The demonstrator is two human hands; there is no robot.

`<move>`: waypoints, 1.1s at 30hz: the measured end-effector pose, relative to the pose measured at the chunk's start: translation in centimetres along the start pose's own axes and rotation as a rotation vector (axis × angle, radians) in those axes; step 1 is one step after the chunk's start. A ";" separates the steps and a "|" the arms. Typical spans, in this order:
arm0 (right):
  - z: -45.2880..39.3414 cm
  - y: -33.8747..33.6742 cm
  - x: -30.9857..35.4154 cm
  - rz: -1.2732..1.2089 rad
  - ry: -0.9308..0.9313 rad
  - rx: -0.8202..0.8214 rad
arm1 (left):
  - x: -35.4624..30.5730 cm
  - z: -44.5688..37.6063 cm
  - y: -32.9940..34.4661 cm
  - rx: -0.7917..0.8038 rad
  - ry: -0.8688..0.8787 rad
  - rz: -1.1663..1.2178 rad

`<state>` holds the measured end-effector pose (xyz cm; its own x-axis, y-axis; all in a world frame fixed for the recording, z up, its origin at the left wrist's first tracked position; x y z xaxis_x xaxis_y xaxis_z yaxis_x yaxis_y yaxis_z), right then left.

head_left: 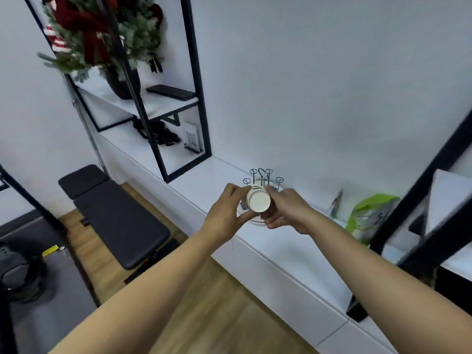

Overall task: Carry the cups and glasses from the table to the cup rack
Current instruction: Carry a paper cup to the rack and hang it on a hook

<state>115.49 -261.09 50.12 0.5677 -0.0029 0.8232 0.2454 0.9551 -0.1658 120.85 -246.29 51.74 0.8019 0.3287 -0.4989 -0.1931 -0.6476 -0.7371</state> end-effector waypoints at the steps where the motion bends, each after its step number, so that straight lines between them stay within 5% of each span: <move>1: -1.1 -0.4 0.7 -0.015 -0.017 -0.039 | 1.3 -1.0 0.2 0.005 -0.007 0.024; 6: -7.9 -1.9 5.2 0.040 -0.161 -0.226 | 8.5 -7.1 2.1 0.066 -0.086 0.231; 13: -16.9 -1.3 8.1 -0.024 -0.146 -0.212 | 17.1 -14.1 4.1 0.107 -0.107 0.338; 21: -24.0 -2.3 4.6 0.052 -0.022 -0.345 | 22.2 -15.6 10.9 0.258 -0.148 0.381; 33: -31.4 -0.6 -1.3 0.256 0.100 -0.318 | 27.8 -14.0 20.2 0.377 -0.294 0.347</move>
<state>139.27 -270.93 32.11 0.7113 0.1788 0.6798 0.3083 0.7898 -0.5303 147.17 -259.86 29.39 0.4755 0.3529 -0.8058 -0.6470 -0.4804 -0.5921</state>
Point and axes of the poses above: each hand's wrist, its own z-axis away from the middle knuckle, its own y-axis out of the palm, x = y × z, the point moved 8 cm from there along -z, towards the middle knuckle, and after that the axes turned 12 degrees about y, right-handed, at the moved point
